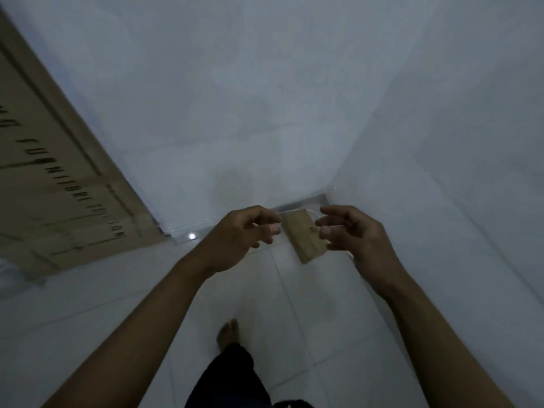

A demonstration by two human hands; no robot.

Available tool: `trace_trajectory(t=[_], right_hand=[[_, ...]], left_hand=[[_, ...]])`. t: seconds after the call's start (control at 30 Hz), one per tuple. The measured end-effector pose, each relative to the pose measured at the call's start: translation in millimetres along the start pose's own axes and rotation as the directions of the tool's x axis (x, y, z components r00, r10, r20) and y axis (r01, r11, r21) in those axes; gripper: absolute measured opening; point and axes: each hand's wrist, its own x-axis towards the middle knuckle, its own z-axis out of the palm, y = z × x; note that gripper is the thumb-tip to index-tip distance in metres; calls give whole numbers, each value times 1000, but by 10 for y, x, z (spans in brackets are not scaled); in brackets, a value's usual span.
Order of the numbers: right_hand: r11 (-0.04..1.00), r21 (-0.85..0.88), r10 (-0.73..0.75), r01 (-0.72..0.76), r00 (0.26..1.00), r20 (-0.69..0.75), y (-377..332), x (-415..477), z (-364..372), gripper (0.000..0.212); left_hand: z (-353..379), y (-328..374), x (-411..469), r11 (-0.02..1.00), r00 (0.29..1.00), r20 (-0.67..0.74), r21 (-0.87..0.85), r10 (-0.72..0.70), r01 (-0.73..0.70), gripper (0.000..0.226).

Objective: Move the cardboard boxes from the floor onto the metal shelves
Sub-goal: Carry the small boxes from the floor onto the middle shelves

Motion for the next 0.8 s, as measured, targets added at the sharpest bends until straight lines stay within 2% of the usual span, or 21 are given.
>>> trace_trajectory(t=[0.2, 0.33, 0.43, 0.6, 0.8], right_hand=[[987, -92, 131, -133, 991, -26, 537, 894, -681, 39], [970, -147, 197, -194, 980, 2, 1222, 1672, -1051, 45], [962, -176, 217, -209, 976, 24, 2042, 2361, -1245, 44], [919, -294, 313, -265, 941, 131, 3519, 3356, -1462, 70], [887, -386, 361, -252, 901, 241, 5215, 4289, -1561, 78]], left_hand=[[366, -276, 1196, 985, 986, 16, -41, -167, 168, 22], [775, -751, 1959, 956, 959, -30, -91, -282, 279, 20], [1099, -1381, 2576, 919, 917, -106, -134, -385, 371, 6], [1634, -2583, 3582, 834, 812, -237, -304, -534, 460, 10], [2239, -4148, 4568, 749, 742, -194, -366, -642, 552, 14]])
